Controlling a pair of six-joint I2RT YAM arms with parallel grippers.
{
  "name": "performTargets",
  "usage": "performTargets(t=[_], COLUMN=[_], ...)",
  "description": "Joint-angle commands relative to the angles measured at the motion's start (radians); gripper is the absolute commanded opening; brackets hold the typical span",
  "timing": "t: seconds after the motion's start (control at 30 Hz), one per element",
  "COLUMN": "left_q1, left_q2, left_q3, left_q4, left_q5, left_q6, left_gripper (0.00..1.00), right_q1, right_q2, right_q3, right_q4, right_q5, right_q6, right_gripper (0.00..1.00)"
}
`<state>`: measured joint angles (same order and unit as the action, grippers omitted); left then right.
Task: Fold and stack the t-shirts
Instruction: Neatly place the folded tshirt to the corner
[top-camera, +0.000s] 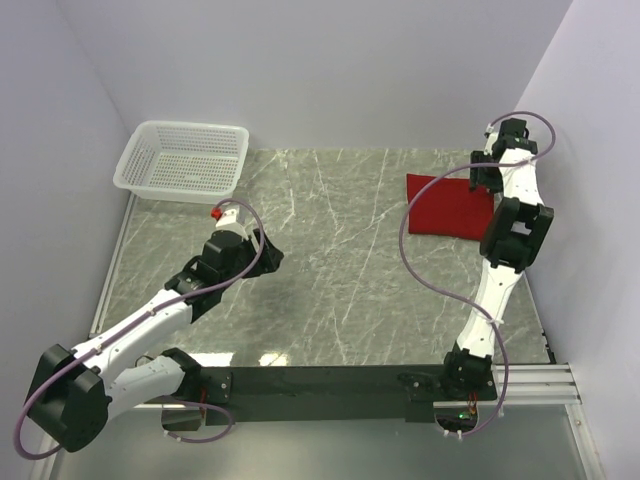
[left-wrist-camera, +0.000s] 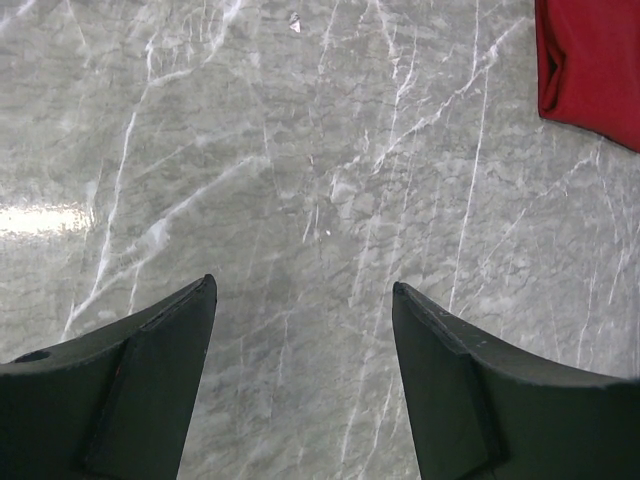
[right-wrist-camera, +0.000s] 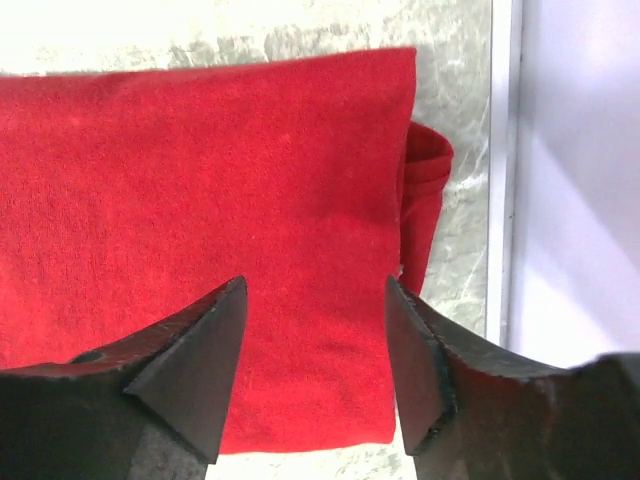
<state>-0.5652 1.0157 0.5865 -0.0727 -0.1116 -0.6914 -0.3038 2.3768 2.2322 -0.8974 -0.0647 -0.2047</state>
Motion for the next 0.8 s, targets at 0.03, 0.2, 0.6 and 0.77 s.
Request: performTargets(t=[0.03,0.2,0.6,0.77], left_q1=[0.002,0.014,0.126,0.159], left_q2=[-0.018,-0.072,-0.230,-0.345], left_q3=[0.068,0.088,0.164,0.162], left_q4=[-0.007,-0.036,-0.264,-0.331], left_q5=[-0.022,-0.072,-0.155,-0.247], left_q6=[0.035,0.059,0.082,0.087], left_gripper=[0.76,0.84,0.99,0.99], right_q1=[0.025,0.086,0.186,0.177], right_q2=[-0.138,-0.318,-0.827,-1.109], right_q3=[-0.063,-0.244,-0.795,-1.023], right_q4=[0.083,0.114,0.302,0.388], right_q5=[0.062,-0.013,-0.138,-0.087], right_q6=[-0.012,-0.064,-0.122,-0.151], right_gripper=[0.66,0.72,0.79,0.87])
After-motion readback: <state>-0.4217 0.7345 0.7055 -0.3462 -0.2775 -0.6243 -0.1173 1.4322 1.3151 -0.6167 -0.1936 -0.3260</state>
